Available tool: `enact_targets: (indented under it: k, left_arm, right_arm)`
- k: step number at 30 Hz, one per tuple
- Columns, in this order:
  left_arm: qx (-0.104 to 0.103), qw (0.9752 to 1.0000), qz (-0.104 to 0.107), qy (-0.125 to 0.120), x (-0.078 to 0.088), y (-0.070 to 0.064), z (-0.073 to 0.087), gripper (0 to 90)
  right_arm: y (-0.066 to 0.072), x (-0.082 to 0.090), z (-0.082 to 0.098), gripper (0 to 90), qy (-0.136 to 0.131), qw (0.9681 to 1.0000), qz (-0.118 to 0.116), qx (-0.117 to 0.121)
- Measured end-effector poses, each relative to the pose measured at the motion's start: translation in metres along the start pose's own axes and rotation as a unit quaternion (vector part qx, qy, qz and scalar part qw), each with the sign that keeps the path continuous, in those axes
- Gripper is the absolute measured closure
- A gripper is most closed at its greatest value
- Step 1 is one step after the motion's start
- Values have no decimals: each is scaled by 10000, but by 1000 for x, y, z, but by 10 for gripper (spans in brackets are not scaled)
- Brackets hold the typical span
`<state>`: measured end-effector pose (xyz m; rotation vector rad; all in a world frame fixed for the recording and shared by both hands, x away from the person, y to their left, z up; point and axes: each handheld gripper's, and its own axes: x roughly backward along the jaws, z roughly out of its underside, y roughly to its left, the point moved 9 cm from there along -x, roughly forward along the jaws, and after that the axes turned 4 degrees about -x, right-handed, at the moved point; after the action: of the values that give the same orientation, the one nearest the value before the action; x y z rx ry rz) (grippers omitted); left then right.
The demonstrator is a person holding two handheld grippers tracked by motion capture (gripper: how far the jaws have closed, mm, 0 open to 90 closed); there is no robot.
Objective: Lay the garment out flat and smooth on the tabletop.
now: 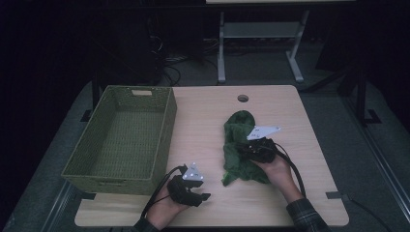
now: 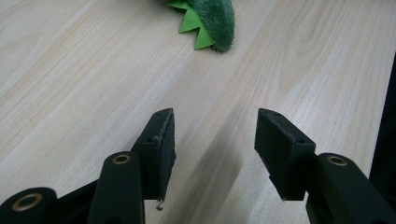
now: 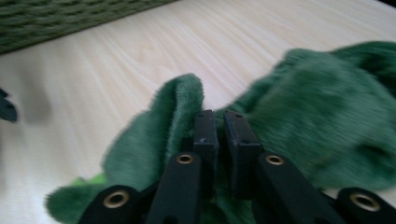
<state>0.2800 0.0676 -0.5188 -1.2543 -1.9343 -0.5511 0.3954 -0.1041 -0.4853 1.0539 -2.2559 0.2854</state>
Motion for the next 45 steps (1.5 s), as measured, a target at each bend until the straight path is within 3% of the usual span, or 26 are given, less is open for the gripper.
enact_targets:
  k: [3,5,8,10,14,15,17,21,22,29,36,37,38,40,45]
  left_arm:
    - [-7,10000,7,1,0,0,0,473]
    - [-13,10000,2,2,0,0,0,473]
    - [-31,10000,-9,3,0,0,0,473]
    - [-6,10000,0,-17,-1,0,-1,473]
    - [-16,10000,8,-20,-1,-1,-1,473]
    - [-22,10000,10,-14,-1,-1,-1,473]
    - [-25,10000,13,-14,-1,-1,-1,473]
    - [10,10000,29,-16,-1,-2,-1,473]
    - [-11,10000,30,2,-1,-2,0,473]
    - [-37,10000,76,40,-4,-4,0,473]
    - [-54,9999,86,54,-4,-4,0,473]
    - [-54,9999,86,54,-4,-4,0,473]
    - [-67,9999,76,48,-3,-3,0,473]
    - [-33,10000,83,38,-4,-3,0,473]
    - [-66,10000,57,22,-3,-3,-1,473]
  right_arm:
    - [-8,7,0,804,-46,9999,127,-12]
    - [-8,12,-3,805,-146,9998,84,-144]
    - [-6,22,-10,809,-292,9995,13,-87]
    - [4,25,-15,822,-410,9990,-149,-109]
    - [28,21,-20,850,-413,9980,-458,115]
    - [33,18,-20,851,-366,9978,-539,114]
    - [36,9,-16,867,-193,9984,-484,204]
    - [21,-16,5,894,308,9993,-114,199]
    - [19,-21,11,898,426,9990,-73,99]
    - [11,-31,20,898,596,9982,-9,19]
    - [11,2,3,808,122,9998,-113,-72]
    - [11,2,3,808,122,9998,-113,-72]
    - [8,14,3,780,72,9998,-127,-103]
    - [6,22,5,765,8,9998,-128,-137]
    - [-5,46,19,643,-42,9996,132,-256]
